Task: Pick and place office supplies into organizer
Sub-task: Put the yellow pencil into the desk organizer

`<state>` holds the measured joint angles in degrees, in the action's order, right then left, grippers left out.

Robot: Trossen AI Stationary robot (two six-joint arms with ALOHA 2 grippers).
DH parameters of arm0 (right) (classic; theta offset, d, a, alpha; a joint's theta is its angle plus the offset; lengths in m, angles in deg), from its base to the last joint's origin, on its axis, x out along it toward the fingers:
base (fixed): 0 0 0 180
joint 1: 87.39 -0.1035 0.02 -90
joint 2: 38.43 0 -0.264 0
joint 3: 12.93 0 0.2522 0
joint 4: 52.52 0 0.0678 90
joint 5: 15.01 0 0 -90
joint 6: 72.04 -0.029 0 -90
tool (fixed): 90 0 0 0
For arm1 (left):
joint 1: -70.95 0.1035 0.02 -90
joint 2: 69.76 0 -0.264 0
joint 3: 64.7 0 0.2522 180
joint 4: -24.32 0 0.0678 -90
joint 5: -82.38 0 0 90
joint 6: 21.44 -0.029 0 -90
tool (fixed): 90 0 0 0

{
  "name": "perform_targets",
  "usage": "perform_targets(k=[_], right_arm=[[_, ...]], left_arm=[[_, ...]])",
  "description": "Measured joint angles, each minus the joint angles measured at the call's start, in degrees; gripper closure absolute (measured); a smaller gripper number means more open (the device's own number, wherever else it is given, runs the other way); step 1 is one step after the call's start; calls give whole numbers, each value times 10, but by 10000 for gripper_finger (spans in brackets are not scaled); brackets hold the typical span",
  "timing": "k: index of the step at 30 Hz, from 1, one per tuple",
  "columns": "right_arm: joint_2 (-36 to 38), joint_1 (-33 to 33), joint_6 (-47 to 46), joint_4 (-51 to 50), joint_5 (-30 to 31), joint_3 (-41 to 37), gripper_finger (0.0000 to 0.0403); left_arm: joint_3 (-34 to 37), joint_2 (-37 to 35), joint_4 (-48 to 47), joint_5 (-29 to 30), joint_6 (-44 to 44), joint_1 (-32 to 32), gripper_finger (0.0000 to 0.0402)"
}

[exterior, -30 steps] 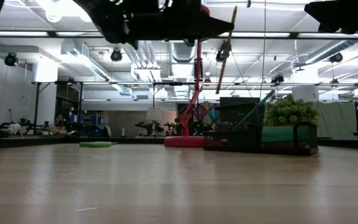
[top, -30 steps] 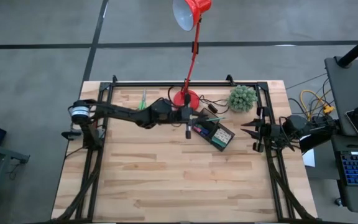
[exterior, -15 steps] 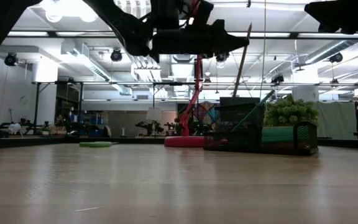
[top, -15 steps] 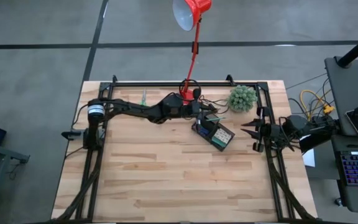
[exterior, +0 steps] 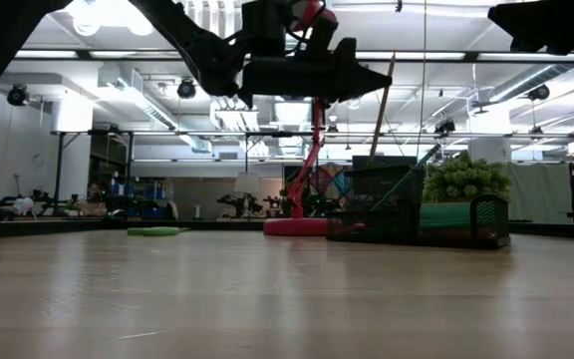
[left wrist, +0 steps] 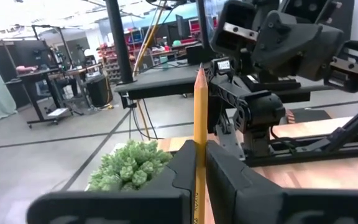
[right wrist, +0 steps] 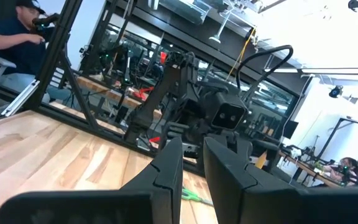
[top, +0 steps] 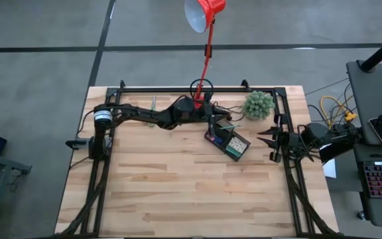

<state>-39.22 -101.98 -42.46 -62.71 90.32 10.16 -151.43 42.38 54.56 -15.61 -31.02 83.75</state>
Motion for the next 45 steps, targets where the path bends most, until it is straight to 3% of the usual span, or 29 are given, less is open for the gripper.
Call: perform_targets(k=[17, 25, 45], right_arm=[[0, 0, 0, 0, 0, 0, 346], [0, 0, 0, 0, 3, 0, 346], [0, 0, 0, 0, 4, 0, 346]], left_arm=[[14, 28, 10, 2, 3, 11, 398], [15, 62, 78, 6, 18, 14, 398], [28, 87, 62, 14, 33, 28, 398]])
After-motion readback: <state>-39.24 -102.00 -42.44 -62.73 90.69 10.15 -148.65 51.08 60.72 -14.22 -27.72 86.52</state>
